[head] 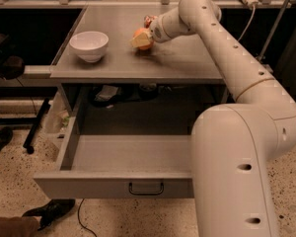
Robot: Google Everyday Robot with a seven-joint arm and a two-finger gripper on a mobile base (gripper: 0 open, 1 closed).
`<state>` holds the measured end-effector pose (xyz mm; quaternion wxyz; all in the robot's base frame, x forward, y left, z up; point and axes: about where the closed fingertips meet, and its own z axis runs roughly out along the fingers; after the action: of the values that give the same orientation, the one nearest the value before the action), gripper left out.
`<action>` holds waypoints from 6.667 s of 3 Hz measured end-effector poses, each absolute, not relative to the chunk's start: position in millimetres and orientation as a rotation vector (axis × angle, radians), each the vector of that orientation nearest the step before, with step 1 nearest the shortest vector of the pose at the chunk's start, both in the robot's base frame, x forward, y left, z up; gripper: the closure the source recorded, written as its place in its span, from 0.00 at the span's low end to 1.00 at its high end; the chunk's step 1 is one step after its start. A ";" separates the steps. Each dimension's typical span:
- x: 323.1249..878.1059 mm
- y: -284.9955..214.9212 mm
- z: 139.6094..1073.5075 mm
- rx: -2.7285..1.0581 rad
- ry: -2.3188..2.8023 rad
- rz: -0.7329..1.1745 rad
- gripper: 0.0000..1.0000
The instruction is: Place orange into top drawer
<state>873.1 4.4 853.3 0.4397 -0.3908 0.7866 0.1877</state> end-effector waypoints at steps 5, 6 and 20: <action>716.9 -62.0 927.8 -0.840 1.945 0.386 1.00; 678.8 -58.9 910.1 -0.869 1.991 0.439 1.00; 574.2 39.1 655.6 -1.398 2.097 0.625 0.00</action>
Offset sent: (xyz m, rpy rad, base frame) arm -0.0813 -0.0618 0.0715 0.0014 -0.1169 -0.1434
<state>574.2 39.1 655.6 0.2693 -0.5184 0.7778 0.2317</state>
